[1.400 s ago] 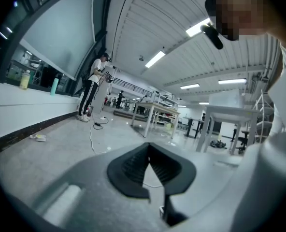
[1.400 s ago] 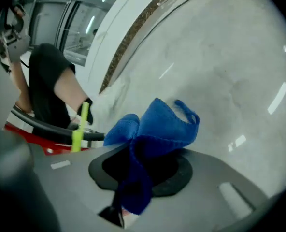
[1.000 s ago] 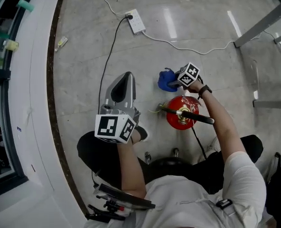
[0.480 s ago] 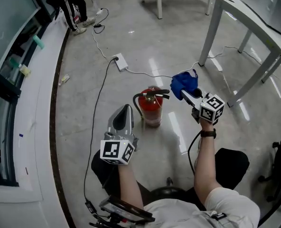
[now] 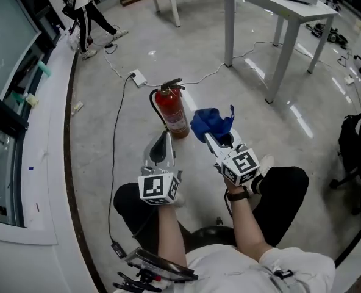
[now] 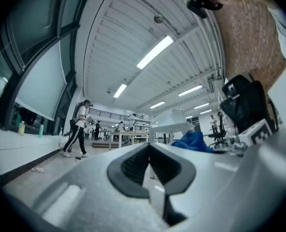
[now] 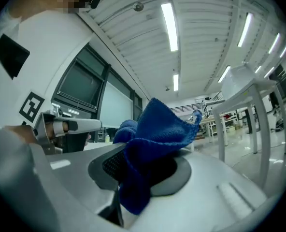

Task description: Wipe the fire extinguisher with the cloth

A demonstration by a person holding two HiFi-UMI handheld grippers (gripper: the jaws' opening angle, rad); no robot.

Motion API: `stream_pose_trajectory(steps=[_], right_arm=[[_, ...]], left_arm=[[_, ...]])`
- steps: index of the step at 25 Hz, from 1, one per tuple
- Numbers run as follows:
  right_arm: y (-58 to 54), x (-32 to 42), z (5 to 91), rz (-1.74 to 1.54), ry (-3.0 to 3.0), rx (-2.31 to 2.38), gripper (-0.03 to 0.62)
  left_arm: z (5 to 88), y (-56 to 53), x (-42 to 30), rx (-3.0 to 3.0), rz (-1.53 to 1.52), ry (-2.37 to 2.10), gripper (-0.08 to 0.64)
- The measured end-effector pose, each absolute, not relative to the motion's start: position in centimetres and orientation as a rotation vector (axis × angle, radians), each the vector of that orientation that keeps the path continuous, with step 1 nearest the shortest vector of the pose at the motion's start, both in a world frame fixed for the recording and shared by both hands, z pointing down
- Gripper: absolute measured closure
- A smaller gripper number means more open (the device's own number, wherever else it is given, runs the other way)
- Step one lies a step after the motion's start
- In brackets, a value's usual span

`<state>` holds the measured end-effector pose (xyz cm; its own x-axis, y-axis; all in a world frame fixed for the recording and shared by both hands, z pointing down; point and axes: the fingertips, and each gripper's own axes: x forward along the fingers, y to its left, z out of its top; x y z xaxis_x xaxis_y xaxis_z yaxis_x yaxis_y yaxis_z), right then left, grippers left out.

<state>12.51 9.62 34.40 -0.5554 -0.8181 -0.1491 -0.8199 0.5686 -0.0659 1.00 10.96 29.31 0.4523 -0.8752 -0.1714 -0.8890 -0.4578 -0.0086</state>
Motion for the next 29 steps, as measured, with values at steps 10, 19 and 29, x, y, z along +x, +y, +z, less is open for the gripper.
stream_pose_trajectory(steps=[10,19,29], right_arm=[[17.0,10.1,32.5,0.082,2.631,-1.595,0.485],[21.5,9.7,31.9,0.132,2.622,-1.624,0.485],[23.7,8.1,33.9,0.11,2.652,-1.589,0.484]], left_arm=[[27.9,18.1,0.7,-2.618,0.321,1.498,0.56],[27.9,22.6,-0.1,-2.624,0.321,1.454,0.56],[29.7,24.8,-1.2,-2.615,0.292,1.478,0.56]])
